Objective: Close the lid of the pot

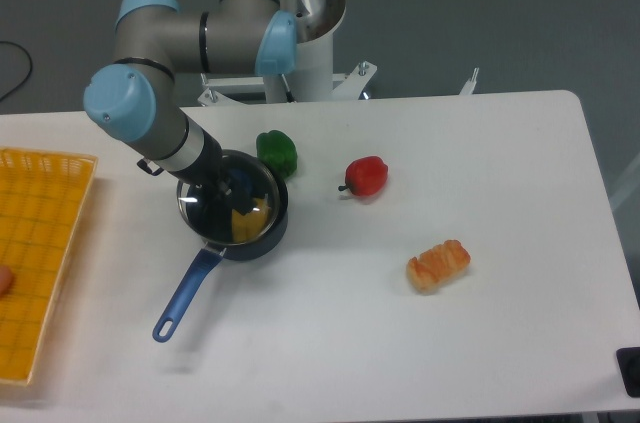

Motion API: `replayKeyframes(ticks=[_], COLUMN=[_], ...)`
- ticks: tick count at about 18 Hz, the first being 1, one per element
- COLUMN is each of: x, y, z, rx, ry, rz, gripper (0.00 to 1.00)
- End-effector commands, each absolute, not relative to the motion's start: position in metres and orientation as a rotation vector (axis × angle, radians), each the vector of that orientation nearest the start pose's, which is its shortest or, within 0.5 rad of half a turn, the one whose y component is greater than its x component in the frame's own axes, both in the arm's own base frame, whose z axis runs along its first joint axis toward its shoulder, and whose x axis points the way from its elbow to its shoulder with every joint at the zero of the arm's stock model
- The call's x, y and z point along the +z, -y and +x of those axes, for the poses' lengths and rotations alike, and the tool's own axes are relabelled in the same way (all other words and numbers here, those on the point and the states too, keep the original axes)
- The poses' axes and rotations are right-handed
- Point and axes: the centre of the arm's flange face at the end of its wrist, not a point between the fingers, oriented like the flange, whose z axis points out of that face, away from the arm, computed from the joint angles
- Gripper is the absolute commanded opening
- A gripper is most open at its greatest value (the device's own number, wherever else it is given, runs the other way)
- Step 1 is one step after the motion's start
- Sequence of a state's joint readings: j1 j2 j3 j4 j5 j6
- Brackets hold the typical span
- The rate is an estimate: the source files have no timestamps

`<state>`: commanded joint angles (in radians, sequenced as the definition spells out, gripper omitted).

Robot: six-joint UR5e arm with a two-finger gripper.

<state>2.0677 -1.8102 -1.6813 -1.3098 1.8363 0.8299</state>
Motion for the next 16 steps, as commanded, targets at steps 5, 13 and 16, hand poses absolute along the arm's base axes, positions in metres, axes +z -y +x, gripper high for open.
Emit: replayKeyframes(ticks=[5,13,16], x=[0.327,0.393,0.406], y=[-0.543,-0.534,-0.519], z=[-0.159,-0.220,-0.251], rx=[0.249,0.223,0.205], ry=[-0.611,-0.376,-0.333], rz=[-3.327,-3.218,-3.209], gripper=[1.00,1.00,1.00])
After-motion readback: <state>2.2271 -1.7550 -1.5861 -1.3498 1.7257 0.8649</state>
